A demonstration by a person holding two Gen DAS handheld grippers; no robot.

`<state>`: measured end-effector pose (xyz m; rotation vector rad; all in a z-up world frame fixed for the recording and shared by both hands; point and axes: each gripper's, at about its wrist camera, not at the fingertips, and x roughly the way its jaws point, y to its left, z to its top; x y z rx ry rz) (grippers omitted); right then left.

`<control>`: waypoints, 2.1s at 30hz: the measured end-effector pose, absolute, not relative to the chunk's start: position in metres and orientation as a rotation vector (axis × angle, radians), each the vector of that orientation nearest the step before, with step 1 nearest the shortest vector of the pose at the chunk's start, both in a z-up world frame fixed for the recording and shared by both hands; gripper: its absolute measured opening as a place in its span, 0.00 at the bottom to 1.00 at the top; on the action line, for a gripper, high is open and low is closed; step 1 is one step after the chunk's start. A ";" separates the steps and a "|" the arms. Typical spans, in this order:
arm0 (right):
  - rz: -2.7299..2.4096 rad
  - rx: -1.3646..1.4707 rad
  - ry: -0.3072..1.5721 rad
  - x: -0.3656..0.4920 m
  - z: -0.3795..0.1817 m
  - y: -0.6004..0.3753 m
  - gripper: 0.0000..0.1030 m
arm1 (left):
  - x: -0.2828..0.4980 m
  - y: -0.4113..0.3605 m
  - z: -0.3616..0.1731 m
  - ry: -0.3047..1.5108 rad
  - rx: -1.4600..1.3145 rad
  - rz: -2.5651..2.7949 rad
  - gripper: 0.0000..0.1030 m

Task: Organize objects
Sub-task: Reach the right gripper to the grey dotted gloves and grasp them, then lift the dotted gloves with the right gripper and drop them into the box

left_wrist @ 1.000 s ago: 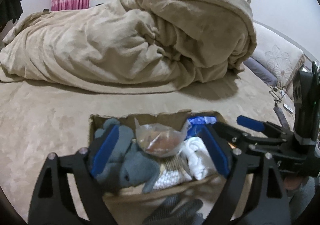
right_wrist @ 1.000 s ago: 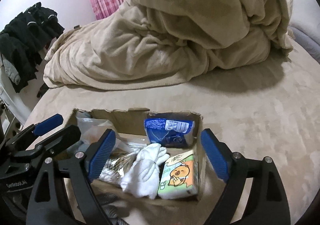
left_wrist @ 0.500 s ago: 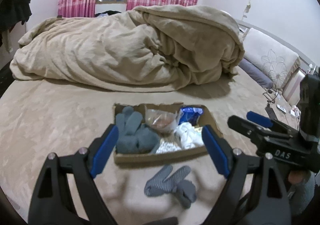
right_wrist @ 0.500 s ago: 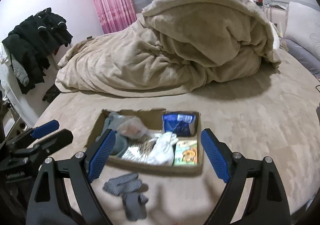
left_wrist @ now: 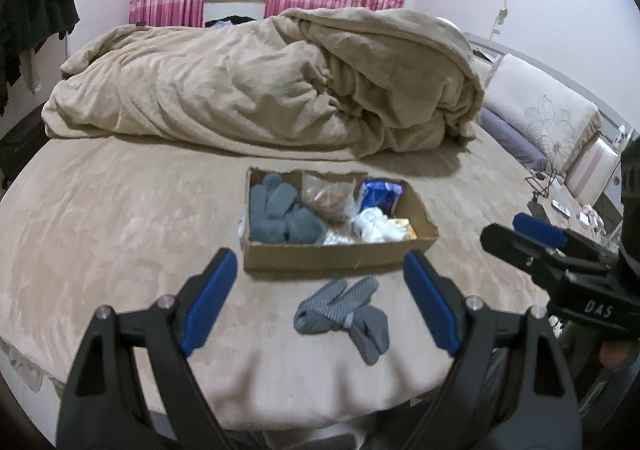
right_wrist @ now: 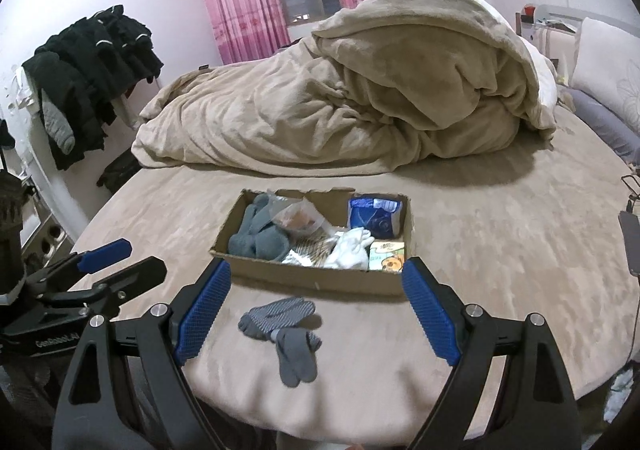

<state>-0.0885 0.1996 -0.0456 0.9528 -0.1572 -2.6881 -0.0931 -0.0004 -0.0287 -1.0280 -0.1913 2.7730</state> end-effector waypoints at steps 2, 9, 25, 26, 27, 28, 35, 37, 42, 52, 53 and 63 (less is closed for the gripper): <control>-2.681 0.958 -0.152 -0.085 -0.047 0.196 0.87 | -0.090 -0.002 -0.032 -0.193 -1.040 2.773 0.84; -2.642 1.008 -0.118 -0.083 -0.064 0.181 0.87 | -0.086 -0.007 -0.054 -0.175 -1.102 2.777 0.84; -2.538 1.184 -0.076 -0.114 -0.130 0.153 0.87 | -0.106 -0.027 -0.110 -0.161 -1.258 2.779 0.84; -2.533 1.193 -0.077 -0.117 -0.133 0.152 0.87 | -0.107 -0.028 -0.112 -0.162 -1.264 2.778 0.84; -2.528 1.203 -0.076 -0.119 -0.137 0.151 0.87 | -0.108 -0.029 -0.115 -0.164 -1.271 2.777 0.84; -2.522 1.212 -0.073 -0.122 -0.141 0.151 0.87 | -0.109 -0.031 -0.117 -0.165 -1.276 2.776 0.84; -2.467 1.290 -0.080 -0.139 -0.170 0.144 0.87 | -0.119 -0.041 -0.133 -0.193 -1.326 2.778 0.84; -2.450 1.305 -0.077 -0.142 -0.177 0.139 0.87 | -0.122 -0.043 -0.137 -0.200 -1.338 2.774 0.84; -2.415 1.335 -0.074 -0.150 -0.191 0.131 0.87 | -0.126 -0.045 -0.145 -0.203 -1.362 2.769 0.84; -2.413 1.340 -0.090 -0.154 -0.205 0.130 0.73 | -0.128 -0.049 -0.151 -0.208 -1.395 2.774 0.84; -2.416 1.335 -0.098 -0.153 -0.203 0.132 0.53 | -0.127 -0.049 -0.149 -0.207 -1.391 2.775 0.84; -2.441 1.276 -0.076 -0.132 -0.177 0.144 0.34 | -0.114 -0.038 -0.123 -0.180 -1.325 2.792 0.84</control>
